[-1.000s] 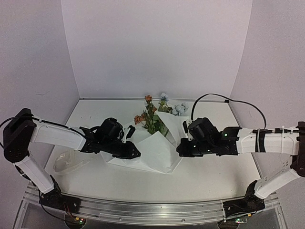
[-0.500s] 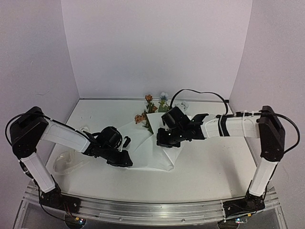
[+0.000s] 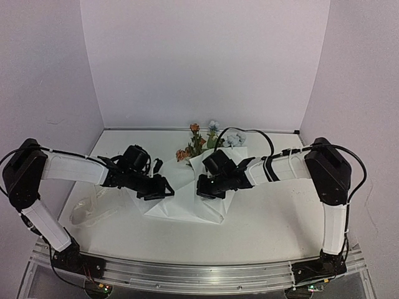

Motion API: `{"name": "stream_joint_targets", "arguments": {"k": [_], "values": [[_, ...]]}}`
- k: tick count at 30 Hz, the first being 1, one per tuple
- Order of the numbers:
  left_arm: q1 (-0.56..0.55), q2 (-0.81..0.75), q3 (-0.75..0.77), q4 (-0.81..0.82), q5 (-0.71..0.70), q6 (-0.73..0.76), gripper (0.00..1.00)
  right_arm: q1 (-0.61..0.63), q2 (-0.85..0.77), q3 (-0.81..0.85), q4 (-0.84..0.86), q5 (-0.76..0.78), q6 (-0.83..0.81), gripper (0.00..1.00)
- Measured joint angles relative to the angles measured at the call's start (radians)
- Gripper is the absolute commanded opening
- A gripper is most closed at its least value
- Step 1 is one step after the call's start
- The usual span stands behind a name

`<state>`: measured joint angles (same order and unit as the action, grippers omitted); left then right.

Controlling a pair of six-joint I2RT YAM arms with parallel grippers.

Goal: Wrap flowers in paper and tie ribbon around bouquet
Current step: Fold the one-fourth-folded wrapping paper at the center of the board.

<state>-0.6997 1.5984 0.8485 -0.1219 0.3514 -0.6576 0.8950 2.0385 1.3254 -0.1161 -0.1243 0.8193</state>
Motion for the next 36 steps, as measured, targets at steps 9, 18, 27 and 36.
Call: {"name": "stream_joint_targets", "arguments": {"k": [9, 18, 27, 36], "values": [[0.157, 0.203, 0.235, 0.148, 0.285, -0.066, 0.67, -0.018, 0.013, -0.029, 0.156, -0.091, 0.030, 0.00], [0.171, 0.405, 0.272, 0.216, 0.522, -0.141, 0.73, -0.043, 0.013, -0.067, 0.237, -0.242, 0.047, 0.00], [0.184, 0.470, 0.304, 0.332, 0.600, -0.201, 0.67, -0.075, 0.013, -0.093, 0.251, -0.318, 0.052, 0.16], [0.186, 0.547, 0.346, 0.367, 0.616, -0.207, 0.59, -0.112, 0.013, -0.097, 0.251, -0.386, 0.073, 0.37]]}}
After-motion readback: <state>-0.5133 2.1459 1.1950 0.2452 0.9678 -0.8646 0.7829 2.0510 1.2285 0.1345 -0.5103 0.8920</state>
